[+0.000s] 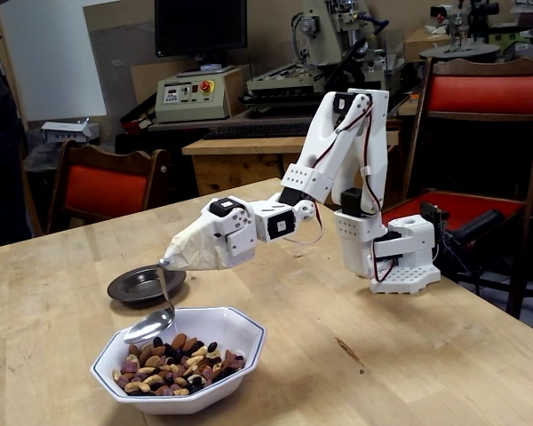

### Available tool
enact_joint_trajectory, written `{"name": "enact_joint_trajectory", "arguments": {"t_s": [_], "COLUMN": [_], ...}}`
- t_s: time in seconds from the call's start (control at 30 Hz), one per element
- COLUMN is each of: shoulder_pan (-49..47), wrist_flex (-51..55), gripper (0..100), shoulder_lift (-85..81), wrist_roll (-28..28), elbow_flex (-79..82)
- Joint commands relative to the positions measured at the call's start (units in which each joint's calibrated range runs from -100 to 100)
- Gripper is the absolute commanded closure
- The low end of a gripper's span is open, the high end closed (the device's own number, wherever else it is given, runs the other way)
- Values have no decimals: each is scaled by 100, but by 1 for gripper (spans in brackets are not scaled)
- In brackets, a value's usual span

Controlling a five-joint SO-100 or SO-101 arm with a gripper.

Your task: Use spoon to take food

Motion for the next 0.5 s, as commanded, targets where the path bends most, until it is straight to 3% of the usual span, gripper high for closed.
{"name": "enact_joint_trajectory", "arguments": {"t_s": [0.0, 0.47], "shoulder_pan": [-290, -616], "wrist_flex": [-97, -82], "gripper": [96, 96], "shoulder_lift": [-127, -401], "wrist_roll": [-29, -24], "elbow_flex": [-438, -438]}}
